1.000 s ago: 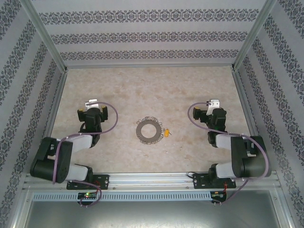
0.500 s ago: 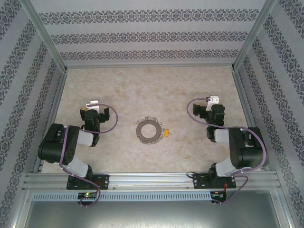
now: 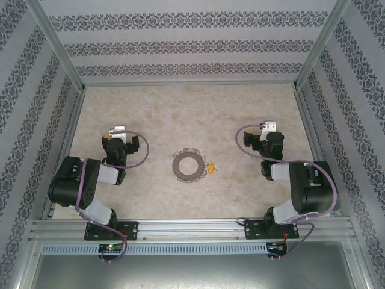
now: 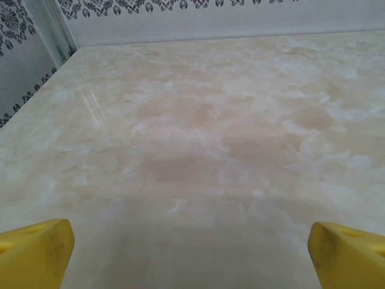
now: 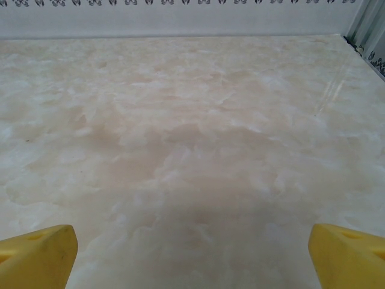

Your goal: Put the keys on the keyring

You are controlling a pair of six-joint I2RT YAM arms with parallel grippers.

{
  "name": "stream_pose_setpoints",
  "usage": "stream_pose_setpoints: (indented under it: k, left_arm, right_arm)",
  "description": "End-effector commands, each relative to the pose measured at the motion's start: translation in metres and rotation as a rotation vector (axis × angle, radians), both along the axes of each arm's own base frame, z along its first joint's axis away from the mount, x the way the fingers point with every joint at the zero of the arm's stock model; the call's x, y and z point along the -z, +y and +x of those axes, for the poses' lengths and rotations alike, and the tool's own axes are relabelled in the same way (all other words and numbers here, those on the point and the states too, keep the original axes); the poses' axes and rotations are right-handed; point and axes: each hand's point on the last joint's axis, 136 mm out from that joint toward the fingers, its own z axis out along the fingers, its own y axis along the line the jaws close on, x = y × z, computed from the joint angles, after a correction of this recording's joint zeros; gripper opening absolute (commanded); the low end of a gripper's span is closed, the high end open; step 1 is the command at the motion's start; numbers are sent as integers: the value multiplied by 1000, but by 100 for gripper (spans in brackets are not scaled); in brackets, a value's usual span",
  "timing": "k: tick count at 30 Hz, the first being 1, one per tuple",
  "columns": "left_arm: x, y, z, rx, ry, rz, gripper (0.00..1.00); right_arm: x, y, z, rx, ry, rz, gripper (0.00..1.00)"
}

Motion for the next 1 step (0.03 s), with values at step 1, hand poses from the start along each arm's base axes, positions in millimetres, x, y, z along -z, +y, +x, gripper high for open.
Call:
stream_pose_setpoints:
  k: [1]
  left_arm:
    - [-7,4,6,-6,-22,-8,100]
  right_arm:
    - [-13,3,6,-12,-51,-7,98]
